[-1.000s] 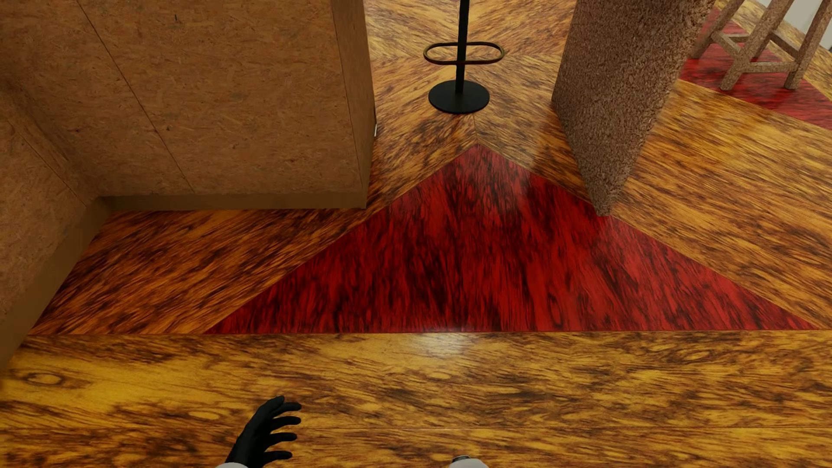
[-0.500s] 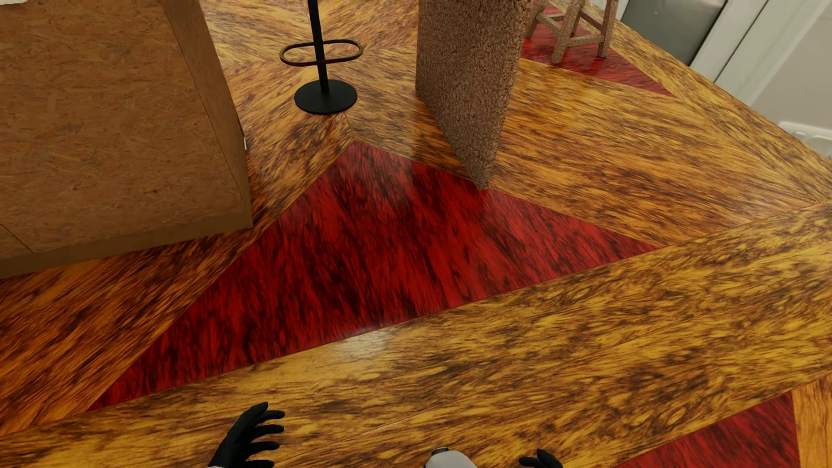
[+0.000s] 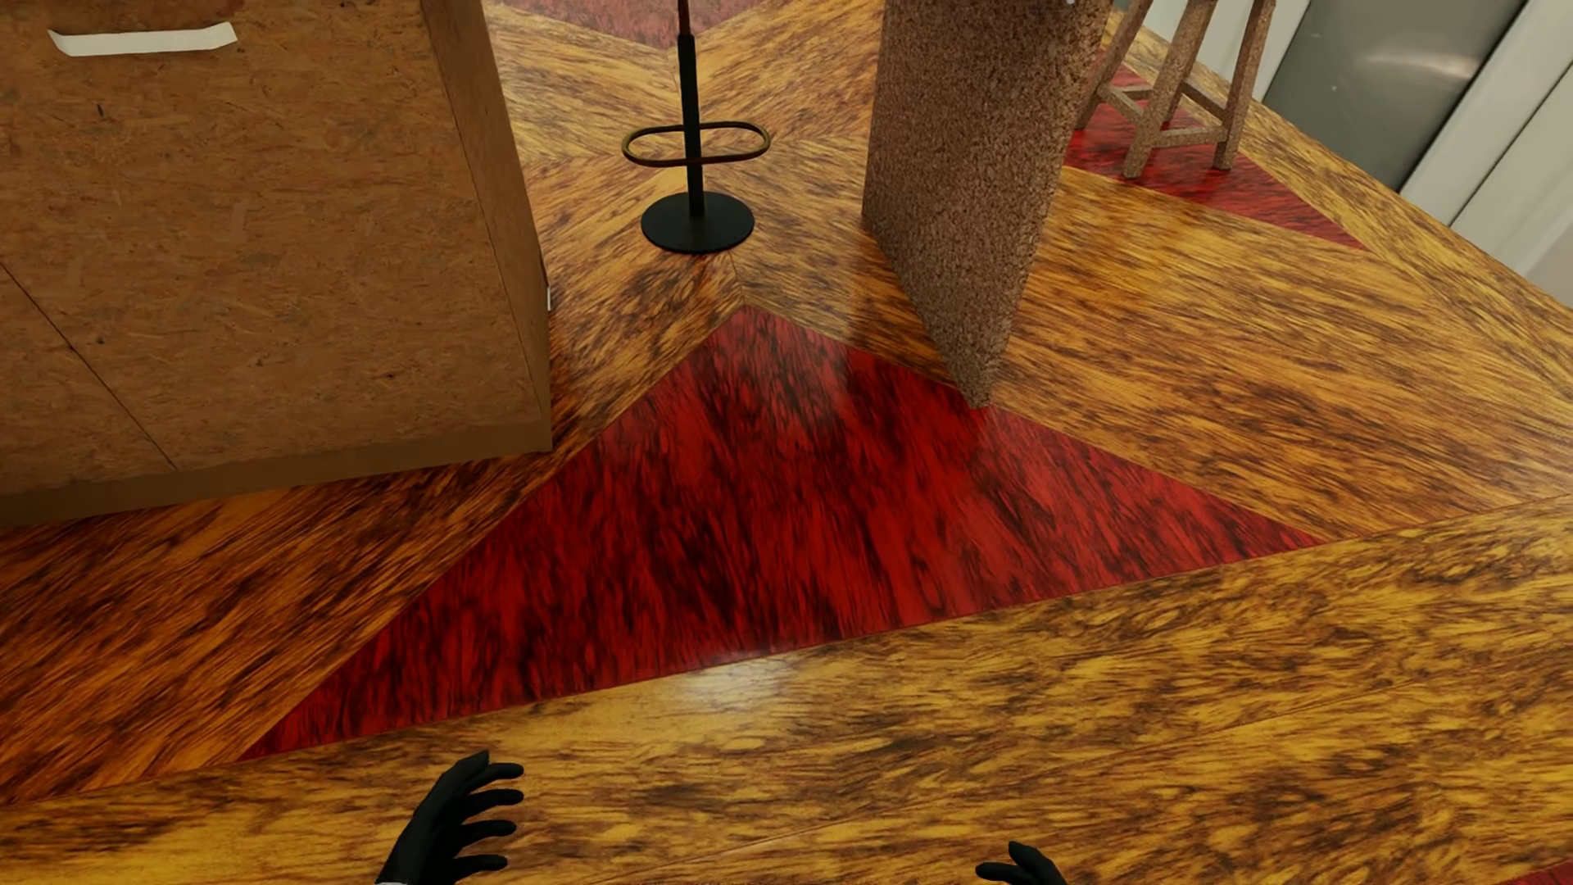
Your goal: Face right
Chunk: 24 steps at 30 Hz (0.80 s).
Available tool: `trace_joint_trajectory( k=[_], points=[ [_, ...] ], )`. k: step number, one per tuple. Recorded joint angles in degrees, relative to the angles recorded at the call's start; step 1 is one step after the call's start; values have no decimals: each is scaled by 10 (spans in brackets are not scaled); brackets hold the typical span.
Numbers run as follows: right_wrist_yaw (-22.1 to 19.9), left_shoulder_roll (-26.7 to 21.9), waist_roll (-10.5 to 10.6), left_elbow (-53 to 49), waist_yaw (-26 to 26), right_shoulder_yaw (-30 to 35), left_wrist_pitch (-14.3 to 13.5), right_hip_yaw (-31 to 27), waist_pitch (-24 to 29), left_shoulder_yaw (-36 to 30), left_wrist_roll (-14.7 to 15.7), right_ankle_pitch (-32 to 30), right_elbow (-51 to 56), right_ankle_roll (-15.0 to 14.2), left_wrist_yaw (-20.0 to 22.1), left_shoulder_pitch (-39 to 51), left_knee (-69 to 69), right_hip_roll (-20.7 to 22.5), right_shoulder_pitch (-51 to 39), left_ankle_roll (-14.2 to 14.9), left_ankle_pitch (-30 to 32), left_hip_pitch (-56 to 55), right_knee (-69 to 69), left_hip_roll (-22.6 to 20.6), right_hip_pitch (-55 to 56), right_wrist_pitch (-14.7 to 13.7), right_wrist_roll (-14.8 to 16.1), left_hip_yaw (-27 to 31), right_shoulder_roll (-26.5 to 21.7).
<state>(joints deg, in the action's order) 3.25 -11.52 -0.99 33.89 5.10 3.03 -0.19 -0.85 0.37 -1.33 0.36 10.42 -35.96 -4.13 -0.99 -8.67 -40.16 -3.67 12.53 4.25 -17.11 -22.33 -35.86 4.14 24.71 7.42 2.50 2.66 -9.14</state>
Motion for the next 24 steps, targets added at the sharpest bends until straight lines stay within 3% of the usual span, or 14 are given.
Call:
trace_joint_trajectory(
  k=[4,8,11,13,14,18,21,24],
  points=[
    [-15,0,2,5,5,3,15,4,10,-3,-2,2,-3,2,-28,9,12,-1,15,2,0,10,6,1,-8,3,2,0,10],
    [-15,26,12,-1,3,-9,33,0,21,-13,-7,5,-16,1,-41,10,16,-1,-21,1,-4,17,8,1,-12,-11,-31,-4,1],
    [-20,9,9,-1,-2,2,14,3,19,-6,2,12,-1,2,-28,16,19,-5,-18,2,-4,13,2,-2,-5,-19,-27,-1,7],
    [-16,16,13,-6,-5,-1,3,2,25,-12,-8,13,-1,1,-8,8,15,-4,-15,1,-7,14,1,-2,-8,-34,-25,-2,-7],
    [-17,15,9,-1,2,-4,-2,-2,25,-12,-15,13,3,1,0,-1,21,-4,-11,1,-5,17,2,-2,-6,-39,-27,-6,8],
    [-6,-3,8,-1,6,-9,8,-2,27,-10,-13,4,-2,5,10,2,26,5,-9,5,-2,23,13,7,-13,-23,-23,-7,-1],
    [-9,17,8,-2,-3,-4,17,-2,17,-10,5,1,-8,5,-8,13,26,5,0,4,0,21,16,7,-13,-5,-12,-7,1],
    [-12,12,7,-3,-13,-3,24,0,8,-10,2,1,0,4,-43,-4,23,2,-10,4,2,15,12,3,-7,-7,1,-4,2]
  ],
)
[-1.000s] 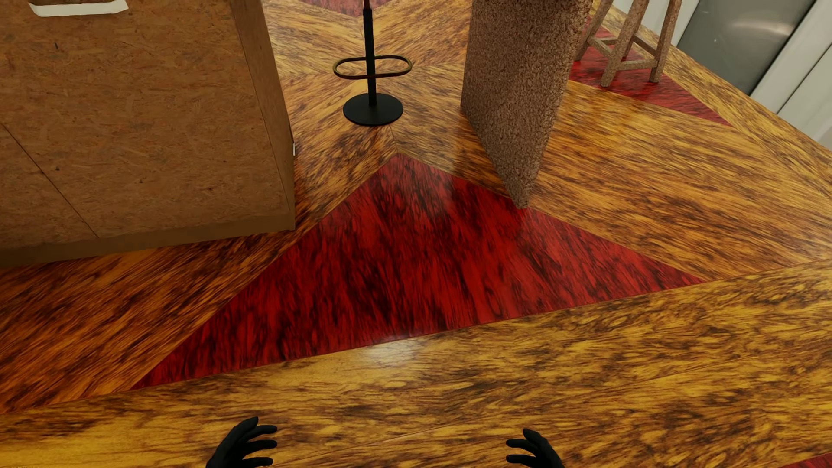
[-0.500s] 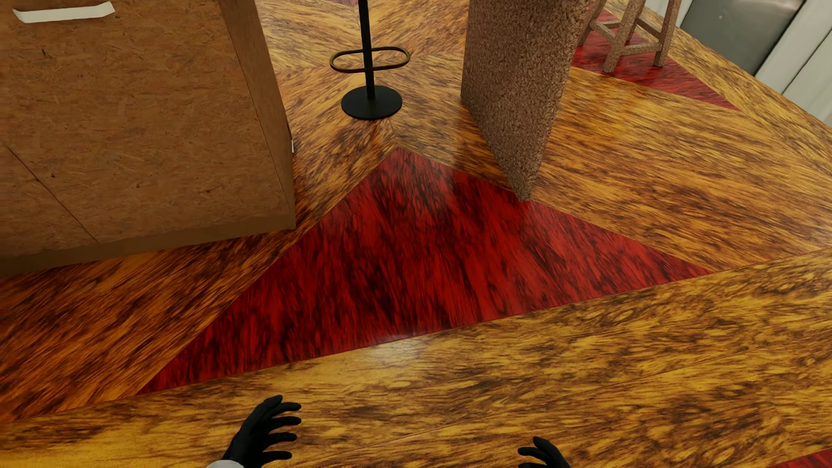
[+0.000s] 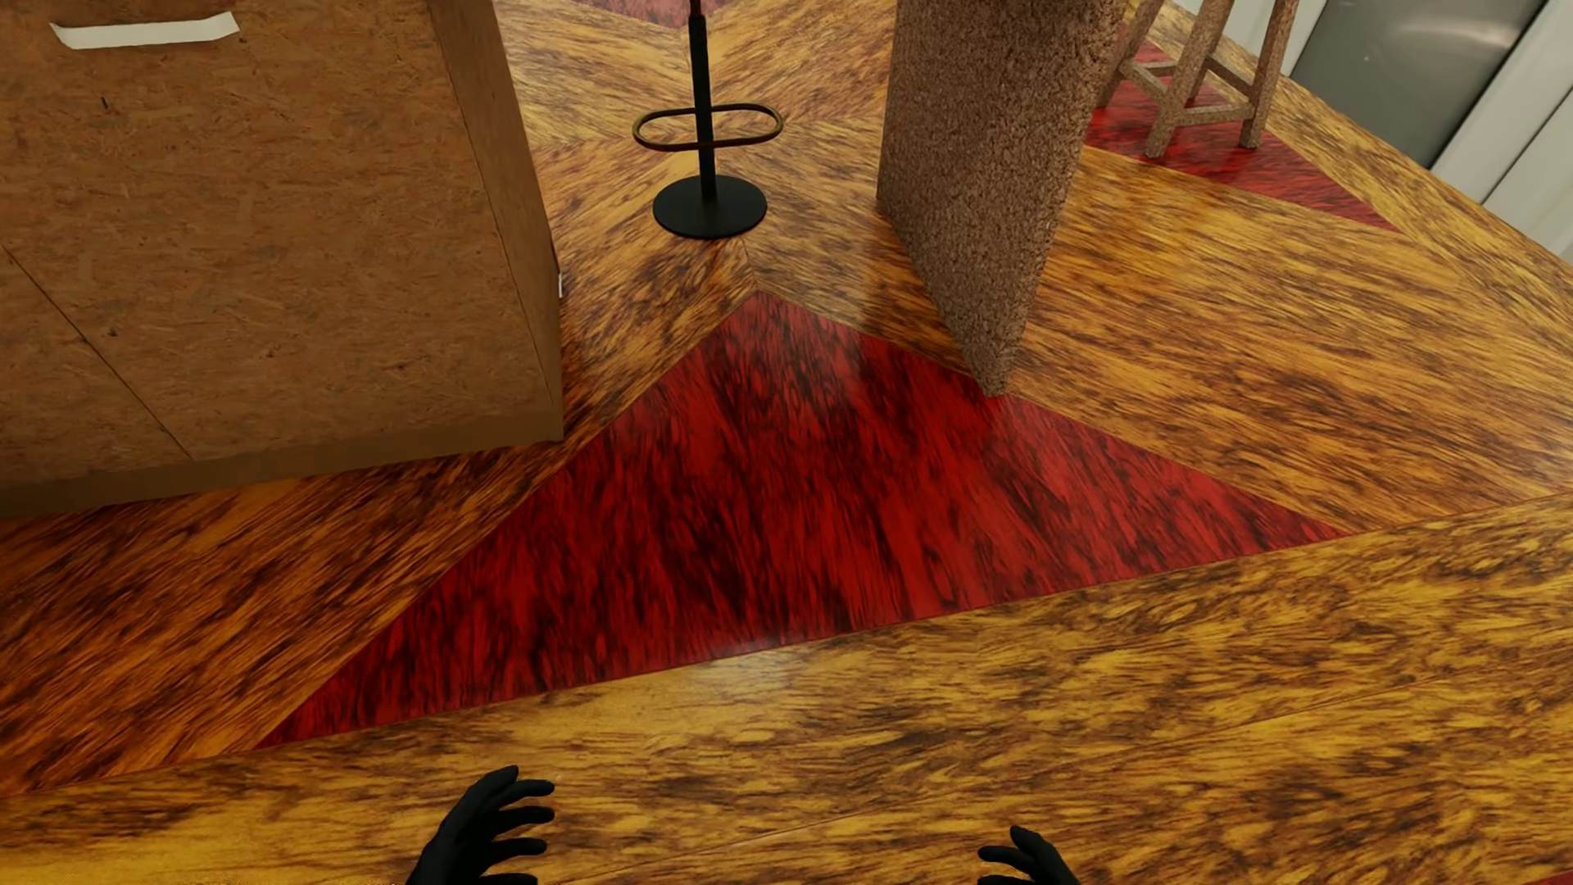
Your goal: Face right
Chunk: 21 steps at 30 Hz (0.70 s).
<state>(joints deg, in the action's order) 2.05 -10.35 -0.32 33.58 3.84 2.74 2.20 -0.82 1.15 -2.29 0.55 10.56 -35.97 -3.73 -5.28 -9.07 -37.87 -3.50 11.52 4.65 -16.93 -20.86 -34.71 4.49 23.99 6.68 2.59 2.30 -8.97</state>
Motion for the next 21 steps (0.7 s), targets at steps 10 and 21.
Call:
trace_joint_trajectory(
  k=[10,21],
  points=[
    [14,-7,-4,2,20,-11,-42,-12,7,-1,-25,9,-13,-5,15,16,-16,-3,0,-5,-14,0,-19,-3,8,23,-31,-12,2],
    [-17,-2,-5,6,4,1,-8,-7,-1,2,-11,-7,-8,-14,34,-1,-27,3,-4,-14,-20,-1,15,2,-13,-6,-12,-7,1]
  ],
)
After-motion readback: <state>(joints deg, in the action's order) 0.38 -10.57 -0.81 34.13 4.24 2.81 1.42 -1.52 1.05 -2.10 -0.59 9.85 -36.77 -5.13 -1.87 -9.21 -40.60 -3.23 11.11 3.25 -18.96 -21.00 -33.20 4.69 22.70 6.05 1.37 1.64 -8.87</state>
